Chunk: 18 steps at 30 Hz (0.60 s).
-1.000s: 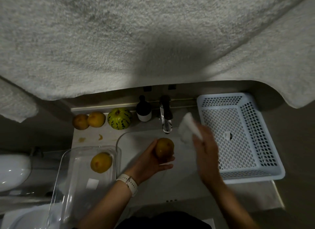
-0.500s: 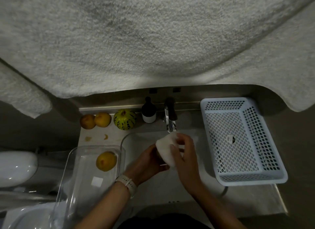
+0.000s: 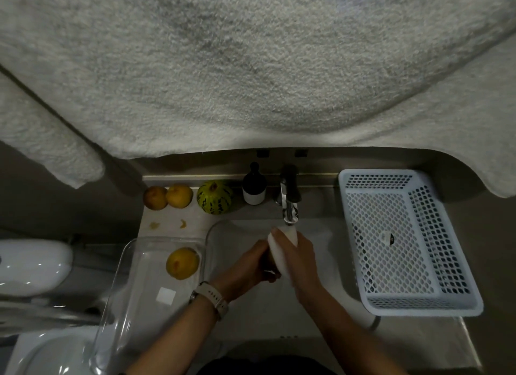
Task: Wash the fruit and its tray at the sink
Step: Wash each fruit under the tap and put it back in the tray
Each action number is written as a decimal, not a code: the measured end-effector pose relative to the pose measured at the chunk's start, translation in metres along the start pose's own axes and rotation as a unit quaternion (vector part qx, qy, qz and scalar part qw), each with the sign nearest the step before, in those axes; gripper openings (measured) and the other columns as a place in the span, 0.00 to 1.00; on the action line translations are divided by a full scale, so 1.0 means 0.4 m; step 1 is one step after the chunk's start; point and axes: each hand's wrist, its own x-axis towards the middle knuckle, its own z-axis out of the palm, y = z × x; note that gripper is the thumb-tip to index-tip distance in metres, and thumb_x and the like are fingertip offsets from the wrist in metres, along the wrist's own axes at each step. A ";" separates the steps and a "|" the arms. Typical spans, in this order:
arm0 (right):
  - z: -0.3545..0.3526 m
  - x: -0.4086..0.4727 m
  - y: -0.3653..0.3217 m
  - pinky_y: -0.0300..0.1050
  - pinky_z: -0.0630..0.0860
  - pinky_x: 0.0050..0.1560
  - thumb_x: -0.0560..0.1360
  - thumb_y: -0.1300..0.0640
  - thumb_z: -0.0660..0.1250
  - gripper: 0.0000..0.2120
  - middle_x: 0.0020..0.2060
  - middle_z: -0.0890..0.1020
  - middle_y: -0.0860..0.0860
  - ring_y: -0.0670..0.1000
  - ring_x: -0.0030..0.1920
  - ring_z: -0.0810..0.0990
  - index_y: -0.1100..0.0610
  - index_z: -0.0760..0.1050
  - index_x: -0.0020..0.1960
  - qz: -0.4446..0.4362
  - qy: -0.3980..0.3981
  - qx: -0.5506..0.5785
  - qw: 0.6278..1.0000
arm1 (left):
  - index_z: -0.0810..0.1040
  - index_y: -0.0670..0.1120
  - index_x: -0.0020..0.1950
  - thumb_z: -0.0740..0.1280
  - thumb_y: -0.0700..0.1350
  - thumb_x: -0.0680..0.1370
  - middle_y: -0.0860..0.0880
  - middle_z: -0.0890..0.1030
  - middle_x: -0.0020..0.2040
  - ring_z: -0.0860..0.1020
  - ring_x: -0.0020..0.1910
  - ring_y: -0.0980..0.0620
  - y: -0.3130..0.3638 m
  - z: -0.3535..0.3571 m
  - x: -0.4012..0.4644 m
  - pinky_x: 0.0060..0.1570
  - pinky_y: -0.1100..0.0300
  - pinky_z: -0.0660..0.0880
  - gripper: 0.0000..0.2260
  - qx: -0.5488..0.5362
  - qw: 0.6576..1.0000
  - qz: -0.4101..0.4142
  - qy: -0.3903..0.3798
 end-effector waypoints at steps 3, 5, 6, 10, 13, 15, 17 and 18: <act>0.018 -0.017 0.013 0.44 0.75 0.48 0.73 0.38 0.65 0.11 0.41 0.79 0.43 0.48 0.46 0.80 0.45 0.76 0.47 -0.119 0.099 -0.072 0.985 | 0.85 0.50 0.52 0.55 0.57 0.81 0.48 0.85 0.46 0.81 0.41 0.49 0.003 -0.001 0.000 0.41 0.56 0.77 0.21 -0.048 0.998 -0.015 -0.038; 0.022 -0.026 0.021 0.42 0.74 0.44 0.74 0.38 0.62 0.14 0.39 0.80 0.43 0.47 0.44 0.81 0.47 0.77 0.47 -0.199 0.122 -0.095 0.968 | 0.86 0.53 0.53 0.54 0.57 0.81 0.49 0.85 0.54 0.83 0.52 0.49 0.004 -0.006 -0.013 0.51 0.54 0.78 0.20 -0.084 0.994 -0.020 -0.065; 0.022 -0.028 0.022 0.42 0.74 0.44 0.74 0.39 0.60 0.15 0.41 0.81 0.44 0.46 0.44 0.81 0.48 0.78 0.48 -0.245 0.121 -0.111 0.955 | 0.86 0.52 0.54 0.56 0.57 0.80 0.48 0.84 0.55 0.83 0.53 0.49 0.004 -0.008 -0.019 0.53 0.54 0.78 0.19 -0.106 0.991 -0.026 -0.075; 0.012 -0.021 0.029 0.43 0.76 0.53 0.77 0.50 0.58 0.15 0.50 0.82 0.48 0.48 0.51 0.80 0.53 0.80 0.56 -0.480 0.060 -0.211 0.849 | 0.85 0.44 0.53 0.64 0.52 0.77 0.43 0.83 0.53 0.82 0.53 0.47 0.001 -0.031 -0.031 0.51 0.53 0.79 0.16 -0.154 0.980 -0.034 -0.117; -0.002 -0.005 0.034 0.45 0.75 0.56 0.78 0.52 0.59 0.14 0.54 0.82 0.50 0.50 0.54 0.79 0.55 0.79 0.58 -0.544 0.016 -0.217 0.810 | 0.85 0.45 0.52 0.61 0.51 0.79 0.43 0.84 0.52 0.83 0.51 0.47 0.000 -0.040 -0.021 0.47 0.54 0.80 0.16 -0.141 0.984 -0.014 -0.107; 0.001 -0.005 0.024 0.44 0.76 0.56 0.78 0.50 0.59 0.13 0.53 0.82 0.46 0.46 0.54 0.80 0.52 0.80 0.56 -0.480 0.021 -0.152 0.864 | 0.85 0.45 0.51 0.59 0.51 0.82 0.44 0.84 0.48 0.84 0.46 0.48 0.002 -0.027 0.003 0.40 0.55 0.79 0.17 -0.101 0.994 -0.018 -0.049; 0.016 -0.004 0.011 0.41 0.77 0.55 0.77 0.47 0.62 0.10 0.49 0.82 0.39 0.40 0.51 0.80 0.47 0.80 0.53 -0.365 0.050 -0.068 0.927 | 0.79 0.43 0.49 0.57 0.48 0.83 0.43 0.79 0.43 0.80 0.37 0.49 -0.004 -0.016 0.027 0.34 0.60 0.76 0.14 -0.003 1.000 0.008 0.029; 0.024 -0.003 0.011 0.42 0.78 0.53 0.77 0.47 0.64 0.08 0.47 0.82 0.40 0.39 0.49 0.80 0.47 0.80 0.51 -0.308 0.058 -0.035 0.949 | 0.76 0.45 0.48 0.57 0.45 0.84 0.44 0.77 0.41 0.77 0.34 0.52 -0.014 -0.020 0.029 0.32 0.63 0.74 0.11 0.063 0.996 0.049 0.050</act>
